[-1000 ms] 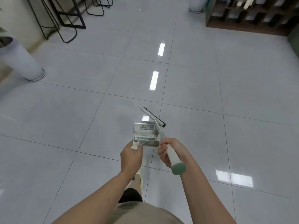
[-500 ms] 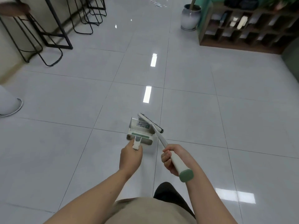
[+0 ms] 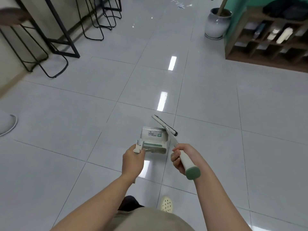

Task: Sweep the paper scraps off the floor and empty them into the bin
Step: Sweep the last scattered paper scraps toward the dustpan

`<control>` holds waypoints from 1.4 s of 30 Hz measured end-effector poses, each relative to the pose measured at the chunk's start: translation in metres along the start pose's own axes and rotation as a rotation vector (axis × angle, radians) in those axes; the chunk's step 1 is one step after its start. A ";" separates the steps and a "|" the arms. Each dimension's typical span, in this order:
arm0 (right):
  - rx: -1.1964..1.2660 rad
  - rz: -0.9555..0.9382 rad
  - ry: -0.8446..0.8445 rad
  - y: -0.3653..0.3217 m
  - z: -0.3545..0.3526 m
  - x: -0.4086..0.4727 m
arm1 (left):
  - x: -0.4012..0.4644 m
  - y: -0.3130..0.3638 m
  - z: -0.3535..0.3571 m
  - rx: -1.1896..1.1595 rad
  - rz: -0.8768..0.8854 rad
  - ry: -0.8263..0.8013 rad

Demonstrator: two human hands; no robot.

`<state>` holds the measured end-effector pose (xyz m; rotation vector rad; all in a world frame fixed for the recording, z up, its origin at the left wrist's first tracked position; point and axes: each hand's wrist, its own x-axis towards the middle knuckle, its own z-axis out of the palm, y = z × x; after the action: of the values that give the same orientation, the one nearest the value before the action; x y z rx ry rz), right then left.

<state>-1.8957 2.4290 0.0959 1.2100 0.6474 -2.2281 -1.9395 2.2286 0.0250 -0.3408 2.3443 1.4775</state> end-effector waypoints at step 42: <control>-0.053 0.002 -0.060 -1.121 0.501 0.467 | 1.100 0.662 0.195 -0.089 -0.001 0.094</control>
<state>-3.1375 2.8586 0.1198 1.1136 0.6772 -2.2225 -3.1608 2.6688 0.0365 -0.4432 2.3541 1.6022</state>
